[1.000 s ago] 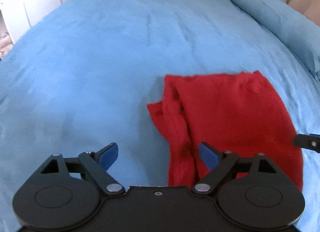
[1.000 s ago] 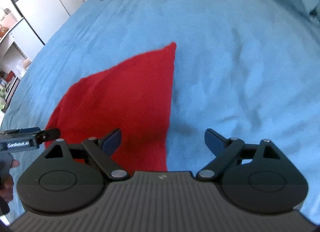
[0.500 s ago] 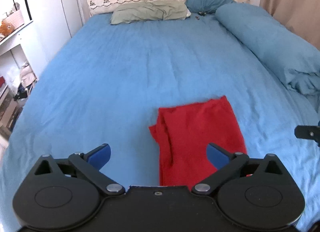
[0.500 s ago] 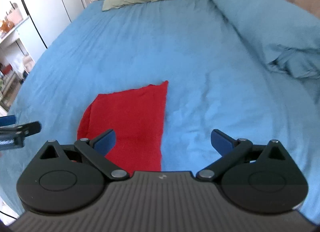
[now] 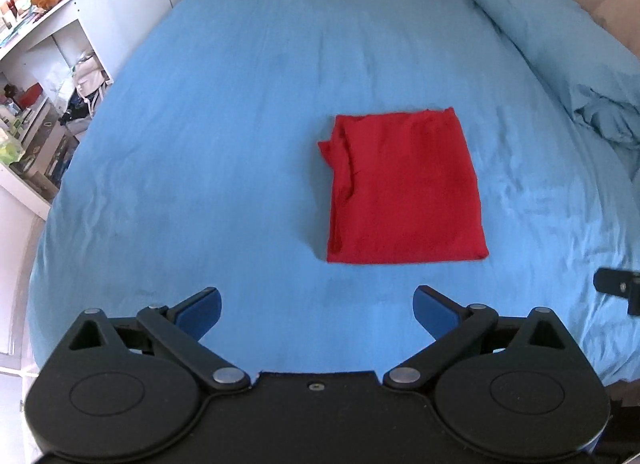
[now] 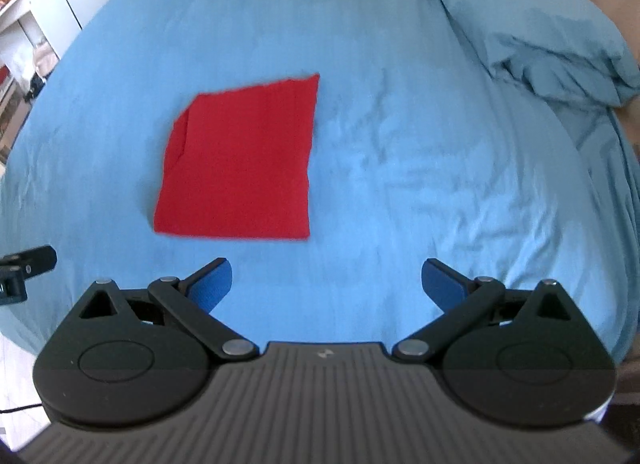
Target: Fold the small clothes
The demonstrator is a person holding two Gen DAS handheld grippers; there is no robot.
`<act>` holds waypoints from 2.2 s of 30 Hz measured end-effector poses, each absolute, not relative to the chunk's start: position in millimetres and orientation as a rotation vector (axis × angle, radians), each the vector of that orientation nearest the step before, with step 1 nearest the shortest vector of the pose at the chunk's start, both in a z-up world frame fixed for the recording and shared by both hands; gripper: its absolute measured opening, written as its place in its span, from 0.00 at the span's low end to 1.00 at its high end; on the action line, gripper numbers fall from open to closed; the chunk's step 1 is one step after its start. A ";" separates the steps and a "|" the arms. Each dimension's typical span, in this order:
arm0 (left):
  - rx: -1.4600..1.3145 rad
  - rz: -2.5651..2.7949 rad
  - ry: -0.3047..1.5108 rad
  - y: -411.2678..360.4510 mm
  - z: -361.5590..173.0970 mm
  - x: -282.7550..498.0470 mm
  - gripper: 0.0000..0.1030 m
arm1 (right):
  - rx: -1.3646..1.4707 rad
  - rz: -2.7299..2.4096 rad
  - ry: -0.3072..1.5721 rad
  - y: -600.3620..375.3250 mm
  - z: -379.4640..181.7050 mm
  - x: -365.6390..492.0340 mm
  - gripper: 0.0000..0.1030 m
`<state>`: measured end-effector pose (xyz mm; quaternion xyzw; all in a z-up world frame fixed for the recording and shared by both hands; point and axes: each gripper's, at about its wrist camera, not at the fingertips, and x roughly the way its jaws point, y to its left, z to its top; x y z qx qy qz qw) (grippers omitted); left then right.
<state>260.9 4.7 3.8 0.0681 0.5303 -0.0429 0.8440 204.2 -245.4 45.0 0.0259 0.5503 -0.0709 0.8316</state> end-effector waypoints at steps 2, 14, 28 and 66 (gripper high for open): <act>0.143 -0.095 1.115 2.6 3.6 254.0 1.00 | 0.046 -0.163 1.188 -244.0 40.6 193.7 1.00; 0.187 -0.133 1.053 -1.5 8.5 239.6 1.00 | 0.014 -0.171 1.235 -236.4 33.0 173.4 1.00; 0.196 -0.124 1.036 5.3 12.5 232.4 1.00 | 0.017 -0.174 1.232 -229.2 34.1 171.7 1.00; 0.207 -0.128 1.017 3.6 16.0 227.4 1.00 | 0.029 -0.203 1.216 -231.6 40.1 167.4 1.00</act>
